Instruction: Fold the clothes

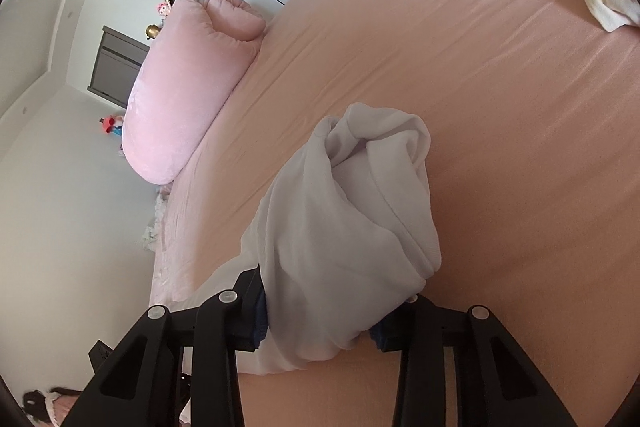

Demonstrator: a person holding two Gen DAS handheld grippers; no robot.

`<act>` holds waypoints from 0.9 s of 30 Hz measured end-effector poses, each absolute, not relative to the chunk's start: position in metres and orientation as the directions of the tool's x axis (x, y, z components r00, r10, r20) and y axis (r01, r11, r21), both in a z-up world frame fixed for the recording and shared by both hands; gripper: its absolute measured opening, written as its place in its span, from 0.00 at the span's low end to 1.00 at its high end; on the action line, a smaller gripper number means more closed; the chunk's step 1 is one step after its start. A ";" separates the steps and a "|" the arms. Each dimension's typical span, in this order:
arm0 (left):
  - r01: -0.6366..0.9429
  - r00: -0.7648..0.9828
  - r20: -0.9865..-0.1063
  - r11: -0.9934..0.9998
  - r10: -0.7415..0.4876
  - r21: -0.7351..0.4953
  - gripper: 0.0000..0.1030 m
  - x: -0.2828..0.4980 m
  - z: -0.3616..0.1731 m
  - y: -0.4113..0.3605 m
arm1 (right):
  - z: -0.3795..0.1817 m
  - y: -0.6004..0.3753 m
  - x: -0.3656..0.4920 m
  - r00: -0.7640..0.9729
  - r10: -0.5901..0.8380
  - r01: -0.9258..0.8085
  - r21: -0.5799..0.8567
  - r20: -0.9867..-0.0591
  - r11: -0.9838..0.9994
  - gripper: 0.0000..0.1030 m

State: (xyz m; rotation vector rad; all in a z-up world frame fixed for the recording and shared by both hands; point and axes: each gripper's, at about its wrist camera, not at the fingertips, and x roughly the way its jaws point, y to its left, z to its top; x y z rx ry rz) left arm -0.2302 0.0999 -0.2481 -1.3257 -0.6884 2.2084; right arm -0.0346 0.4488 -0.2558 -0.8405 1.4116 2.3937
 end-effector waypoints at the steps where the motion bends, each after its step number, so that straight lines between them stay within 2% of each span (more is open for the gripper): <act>1: -0.155 -0.423 -0.660 -0.767 0.621 -0.622 0.31 -0.226 -0.245 0.099 | -0.253 0.446 -0.032 -0.802 -0.084 -0.472 0.714 -0.591 -0.517 0.35; 7: -0.171 -0.416 -0.650 -0.757 0.636 -0.631 0.31 -0.205 -0.234 0.077 | -0.235 0.428 -0.011 -0.788 -0.091 -0.455 0.676 -0.609 -0.580 0.34; 12: -0.188 -0.392 -0.677 -0.775 0.623 -0.603 0.31 -0.187 -0.236 0.061 | -0.225 0.408 0.007 -0.764 -0.112 -0.436 0.637 -0.636 -0.636 0.34; 16: -0.194 -0.375 -0.681 -0.772 0.629 -0.605 0.31 -0.171 -0.240 0.049 | -0.239 0.401 0.034 -0.755 -0.147 -0.465 0.680 -0.639 -0.567 0.34; 23: -0.221 -0.351 -0.707 -0.788 0.614 -0.574 0.31 -0.161 -0.240 0.047 | -0.239 0.392 0.050 -0.757 -0.171 -0.445 0.690 -0.630 -0.571 0.34; 26: -0.192 -0.294 -0.731 -0.787 0.616 -0.587 0.37 -0.168 -0.244 0.048 | -0.237 0.389 0.049 -0.735 -0.179 -0.439 0.659 -0.654 -0.610 0.37; 27: -0.165 -0.265 -0.738 -0.784 0.620 -0.599 0.45 -0.171 -0.245 0.047 | -0.239 0.391 0.050 -0.728 -0.188 -0.447 0.665 -0.659 -0.598 0.44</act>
